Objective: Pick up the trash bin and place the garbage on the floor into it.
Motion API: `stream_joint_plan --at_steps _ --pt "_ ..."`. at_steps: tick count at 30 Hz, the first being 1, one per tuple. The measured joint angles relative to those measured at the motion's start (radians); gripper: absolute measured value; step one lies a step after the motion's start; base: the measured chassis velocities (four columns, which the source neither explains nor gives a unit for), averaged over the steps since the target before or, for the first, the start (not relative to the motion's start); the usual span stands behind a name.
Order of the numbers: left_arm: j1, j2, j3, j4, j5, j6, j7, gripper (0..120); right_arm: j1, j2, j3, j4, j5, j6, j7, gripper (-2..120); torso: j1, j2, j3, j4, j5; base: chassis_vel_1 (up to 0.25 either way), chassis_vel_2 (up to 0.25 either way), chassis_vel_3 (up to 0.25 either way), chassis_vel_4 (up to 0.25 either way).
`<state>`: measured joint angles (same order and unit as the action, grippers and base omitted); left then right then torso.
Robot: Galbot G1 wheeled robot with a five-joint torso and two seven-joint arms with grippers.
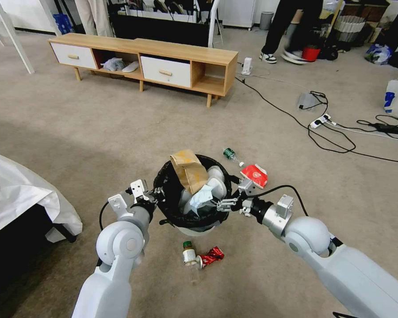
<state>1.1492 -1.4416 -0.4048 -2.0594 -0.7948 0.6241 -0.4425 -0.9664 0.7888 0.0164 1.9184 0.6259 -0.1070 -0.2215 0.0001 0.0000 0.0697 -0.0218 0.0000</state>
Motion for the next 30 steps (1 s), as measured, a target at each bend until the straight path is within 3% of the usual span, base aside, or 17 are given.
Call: stream_joint_plan --at_steps 10,13,15,16,18,30 --pt "0.004 0.001 -0.004 -0.01 -0.003 0.0 -0.001 4 -0.026 -0.047 0.043 0.049 -0.053 -0.125 0.061 100 0.0 0.0 0.0 0.0001 0.0001 0.0 0.0 0.0 0.0" --pt "0.005 0.0 -0.003 -0.014 -0.003 0.0 -0.001 4 -0.03 -0.053 0.055 0.07 -0.054 -0.197 0.092 100 0.0 0.0 0.0 0.0001 0.0 0.0 0.0 0.0 0.0" --pt "0.007 -0.003 0.0 -0.017 -0.001 0.0 -0.002 4 -0.031 -0.057 0.071 0.114 -0.023 -0.331 0.152 100 0.0 0.0 0.0 0.0 0.0 0.0 0.0 0.0 0.0" --pt "0.007 -0.003 0.0 -0.017 -0.001 0.0 -0.002 4 -0.031 -0.057 0.071 0.114 -0.023 -0.331 0.152 100 0.0 0.0 0.0 0.0 0.0 0.0 0.0 0.0 0.0" --pt "0.01 -0.005 0.001 -0.017 0.001 0.0 -0.001 4 -0.03 -0.056 0.08 0.14 0.024 -0.412 0.195 100 0.0 0.0 0.0 0.0 -0.0001 0.0 0.0 0.0 0.0" --pt "0.015 -0.005 -0.004 -0.022 0.004 -0.003 -0.001 4 -0.035 -0.053 0.141 0.187 0.072 -0.441 0.234 100 0.0 0.0 0.0 0.0 0.0 0.0 0.0 0.0 0.0"
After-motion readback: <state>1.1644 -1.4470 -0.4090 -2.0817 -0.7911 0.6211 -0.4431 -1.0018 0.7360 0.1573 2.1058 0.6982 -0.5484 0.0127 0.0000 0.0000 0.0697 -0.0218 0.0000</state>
